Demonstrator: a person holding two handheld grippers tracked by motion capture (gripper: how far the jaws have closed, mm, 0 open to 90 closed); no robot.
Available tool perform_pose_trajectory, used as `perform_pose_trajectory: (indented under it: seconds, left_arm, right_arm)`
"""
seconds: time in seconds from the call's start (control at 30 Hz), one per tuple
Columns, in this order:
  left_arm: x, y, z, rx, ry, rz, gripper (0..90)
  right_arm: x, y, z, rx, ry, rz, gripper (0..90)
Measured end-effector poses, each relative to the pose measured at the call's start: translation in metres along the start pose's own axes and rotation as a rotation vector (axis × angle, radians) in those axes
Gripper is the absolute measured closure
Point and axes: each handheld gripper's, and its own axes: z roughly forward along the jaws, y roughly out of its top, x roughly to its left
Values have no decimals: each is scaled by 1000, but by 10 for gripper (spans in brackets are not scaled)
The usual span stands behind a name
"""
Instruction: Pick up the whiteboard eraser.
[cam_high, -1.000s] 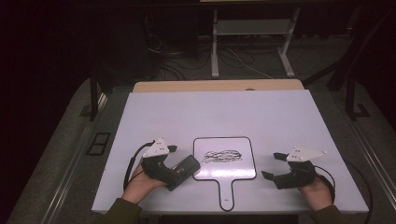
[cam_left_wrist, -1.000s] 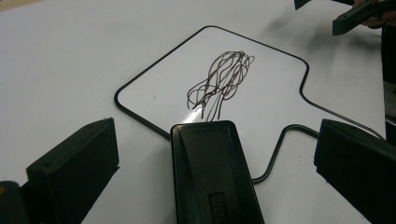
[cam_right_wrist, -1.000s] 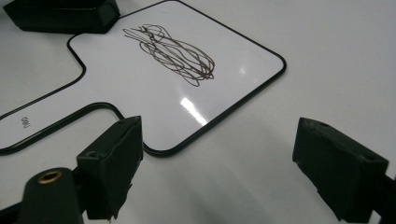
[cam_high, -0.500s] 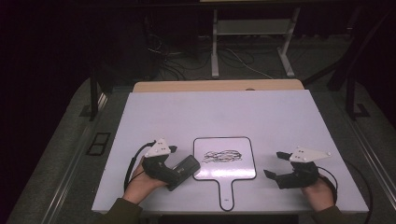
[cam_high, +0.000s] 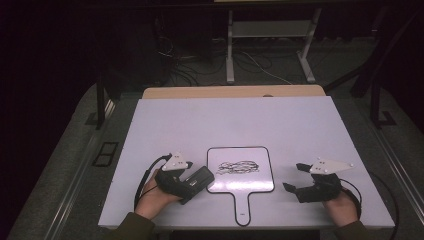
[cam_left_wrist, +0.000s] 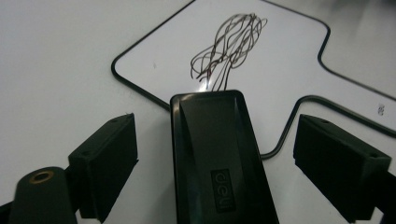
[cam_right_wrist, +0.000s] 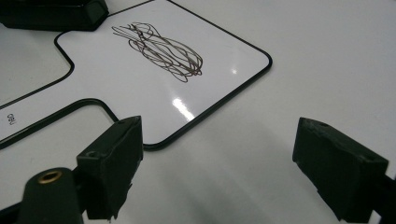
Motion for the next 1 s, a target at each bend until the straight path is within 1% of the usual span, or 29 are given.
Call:
perform_pose_trajectory:
  seconds: [0.07,0.1,0.17,0.3,0.33,0.43,0.57,0.63,0.7,0.73,0.77,0.87,0.97,1.0]
  left_arm:
    - [0,-1,1,6,0,-4,140]
    - [1,-2,3,28,-1,-14,144]
    - [1,-3,4,41,-3,-21,156]
    - [1,-5,6,77,-3,-13,186]
    - [0,-6,7,86,-9,-11,196]
    - [-1,-6,8,96,-7,-12,215]
    - [-2,-6,9,121,1,4,239]
    - [-2,-6,10,146,4,18,257]
    - [-3,-6,11,149,4,22,270]
    - [-3,-6,11,152,4,24,293]
    - [-4,-6,12,161,12,25,303]
    - [-4,-6,12,166,15,32,314]
    - [-5,-7,13,162,13,28,341]
    - [-5,-6,12,165,12,34,341]
  right_arm:
    - [0,0,0,1,3,-1,150]
    - [0,0,1,4,4,1,150]
    - [0,0,1,3,5,-4,150]
    - [0,0,1,6,5,-2,150]
    - [0,0,1,7,5,-2,150]
    - [0,0,1,6,5,-3,150]
    - [0,0,1,9,3,-4,150]
    - [0,0,1,10,3,-5,150]
    - [0,0,1,10,0,-7,150]
    - [0,0,1,7,2,-5,150]
    - [0,0,1,8,1,-5,150]
    - [-1,0,1,8,1,-5,150]
    - [-1,0,1,10,1,-3,150]
    - [-1,0,1,10,1,-3,150]
